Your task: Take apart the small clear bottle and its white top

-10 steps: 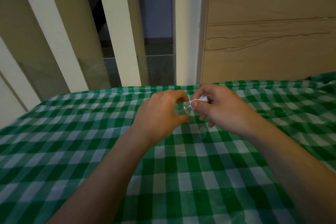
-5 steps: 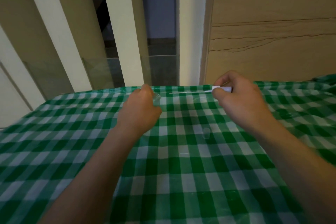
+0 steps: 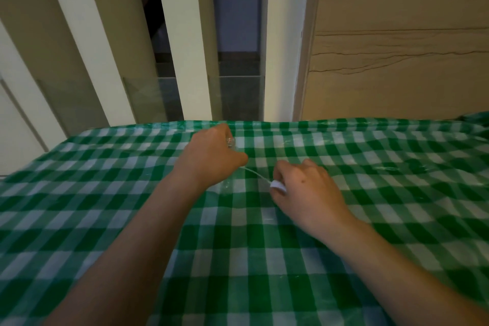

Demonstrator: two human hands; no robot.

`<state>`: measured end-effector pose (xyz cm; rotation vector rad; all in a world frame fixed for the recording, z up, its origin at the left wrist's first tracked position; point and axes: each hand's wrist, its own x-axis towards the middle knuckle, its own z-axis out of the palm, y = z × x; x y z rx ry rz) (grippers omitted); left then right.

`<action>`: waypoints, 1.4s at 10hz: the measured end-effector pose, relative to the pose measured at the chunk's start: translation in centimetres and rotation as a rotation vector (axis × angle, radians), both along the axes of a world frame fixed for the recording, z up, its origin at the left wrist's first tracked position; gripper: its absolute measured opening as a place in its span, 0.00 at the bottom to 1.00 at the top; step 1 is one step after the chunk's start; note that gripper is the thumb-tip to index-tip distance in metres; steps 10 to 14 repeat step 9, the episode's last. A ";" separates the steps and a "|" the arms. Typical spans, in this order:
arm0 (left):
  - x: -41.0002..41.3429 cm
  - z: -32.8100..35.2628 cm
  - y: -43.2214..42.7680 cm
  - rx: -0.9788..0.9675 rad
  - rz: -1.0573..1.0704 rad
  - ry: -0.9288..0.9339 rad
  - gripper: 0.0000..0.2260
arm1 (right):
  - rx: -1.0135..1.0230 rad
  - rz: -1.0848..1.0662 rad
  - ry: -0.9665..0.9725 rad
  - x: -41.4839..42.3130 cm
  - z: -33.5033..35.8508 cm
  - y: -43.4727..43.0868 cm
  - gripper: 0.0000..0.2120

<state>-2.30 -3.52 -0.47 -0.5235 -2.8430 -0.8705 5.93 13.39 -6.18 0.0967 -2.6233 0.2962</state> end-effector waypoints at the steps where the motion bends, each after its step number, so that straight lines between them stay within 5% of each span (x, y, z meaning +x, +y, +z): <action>1: -0.2 -0.2 -0.2 -0.008 0.037 -0.057 0.18 | 0.074 0.010 0.035 0.2 -0.9 -0.4 0.06; 6: -0.2 -0.7 0.2 -0.047 0.096 -0.005 0.32 | 0.153 -0.038 0.095 0.2 -1.4 -0.4 0.11; 8: -0.1 -0.7 0.1 -0.054 0.115 -0.038 0.35 | -0.046 -0.020 0.113 0.2 0.5 -0.1 0.13; 9: -0.2 -0.6 0.3 -0.037 0.132 -0.027 0.38 | -0.333 0.024 0.082 0.0 2.0 0.5 0.12; 14: -0.2 -0.6 0.3 -0.037 0.132 -0.027 0.38 | -0.333 0.024 0.082 0.0 2.0 0.5 0.12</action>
